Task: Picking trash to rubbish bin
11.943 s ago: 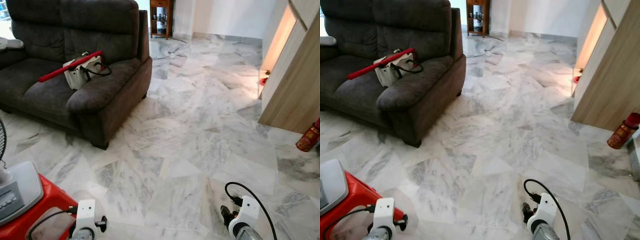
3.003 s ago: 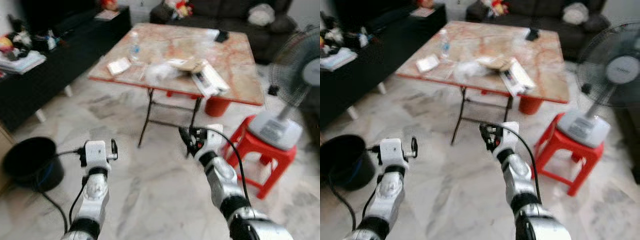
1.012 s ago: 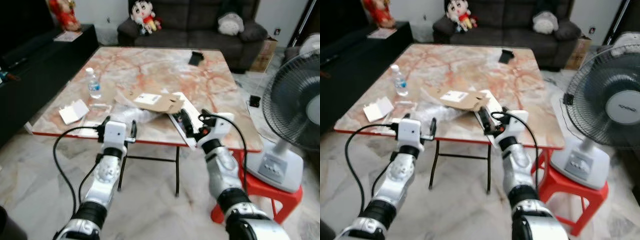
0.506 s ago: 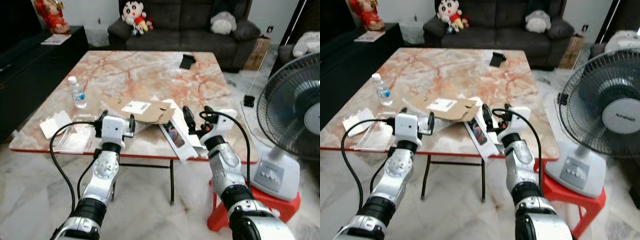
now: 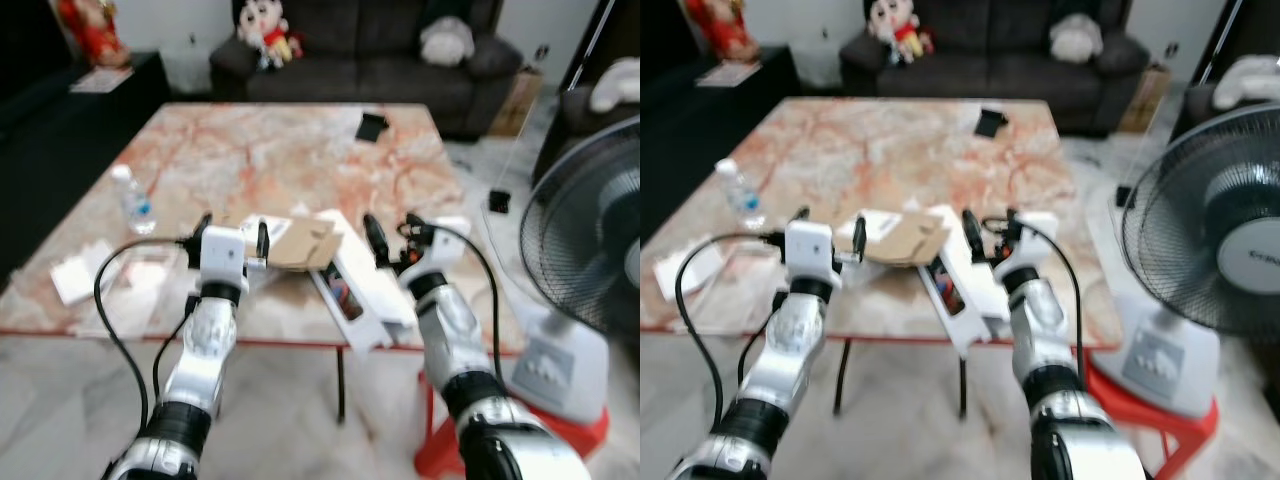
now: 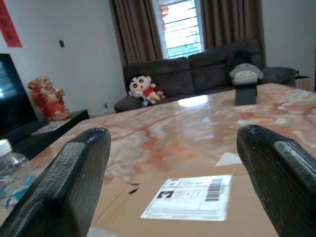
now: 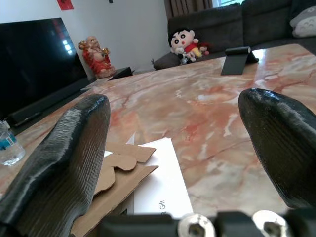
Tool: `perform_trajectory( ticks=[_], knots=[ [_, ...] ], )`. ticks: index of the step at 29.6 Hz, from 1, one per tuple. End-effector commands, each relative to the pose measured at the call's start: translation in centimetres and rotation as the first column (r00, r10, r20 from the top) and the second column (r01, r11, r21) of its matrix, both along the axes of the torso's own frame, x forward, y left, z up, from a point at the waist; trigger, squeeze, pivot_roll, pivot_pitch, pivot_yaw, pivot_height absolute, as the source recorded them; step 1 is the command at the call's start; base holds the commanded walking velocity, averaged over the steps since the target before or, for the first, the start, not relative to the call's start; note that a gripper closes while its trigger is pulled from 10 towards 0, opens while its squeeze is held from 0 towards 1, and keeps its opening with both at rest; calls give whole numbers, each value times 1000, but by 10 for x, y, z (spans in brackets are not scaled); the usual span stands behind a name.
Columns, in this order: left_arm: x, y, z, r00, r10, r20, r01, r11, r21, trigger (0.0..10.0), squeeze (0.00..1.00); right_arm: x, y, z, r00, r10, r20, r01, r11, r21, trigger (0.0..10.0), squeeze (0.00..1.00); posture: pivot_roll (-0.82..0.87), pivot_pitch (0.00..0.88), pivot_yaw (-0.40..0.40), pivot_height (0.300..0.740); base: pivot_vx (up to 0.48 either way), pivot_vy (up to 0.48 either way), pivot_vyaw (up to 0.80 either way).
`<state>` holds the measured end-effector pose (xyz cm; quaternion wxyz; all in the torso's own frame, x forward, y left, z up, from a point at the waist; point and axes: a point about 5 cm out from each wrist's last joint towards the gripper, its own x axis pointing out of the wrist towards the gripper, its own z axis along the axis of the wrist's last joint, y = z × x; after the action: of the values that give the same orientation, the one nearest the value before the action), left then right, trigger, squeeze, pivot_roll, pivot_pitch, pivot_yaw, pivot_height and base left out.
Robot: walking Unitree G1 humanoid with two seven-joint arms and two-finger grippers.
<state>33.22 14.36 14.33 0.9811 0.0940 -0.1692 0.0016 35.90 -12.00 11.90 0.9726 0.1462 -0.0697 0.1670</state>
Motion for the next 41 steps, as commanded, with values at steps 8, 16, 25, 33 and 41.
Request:
perform_trajectory(
  ticks=[8,16,25,33,41],
  knots=[
    [0,12,8,999,32,-31,-31,999,17,10000,0,1,7,3,1000,25,5,-25,1000,-2,10000,0,56,0,-16,740,0,0,0],
    [10,22,15,993,65,-97,-57,995,87,10000,0,0,8,2,1000,28,2,-28,1000,2,10000,0,57,0,-13,740,0,0,0],
    [12,18,6,979,61,-193,-36,991,131,10000,0,0,9,1,999,36,-1,-36,999,0,10000,0,54,0,-13,740,0,0,0],
    [12,16,-5,952,79,-296,-19,980,198,10000,0,0,9,0,999,43,-3,-43,999,-1,10000,0,54,0,-13,740,0,0,0],
    [9,13,-5,944,70,-322,-5,980,198,10000,0,-1,11,0,999,50,-6,-50,999,1,10000,0,59,0,-20,740,0,0,0]
  ],
)
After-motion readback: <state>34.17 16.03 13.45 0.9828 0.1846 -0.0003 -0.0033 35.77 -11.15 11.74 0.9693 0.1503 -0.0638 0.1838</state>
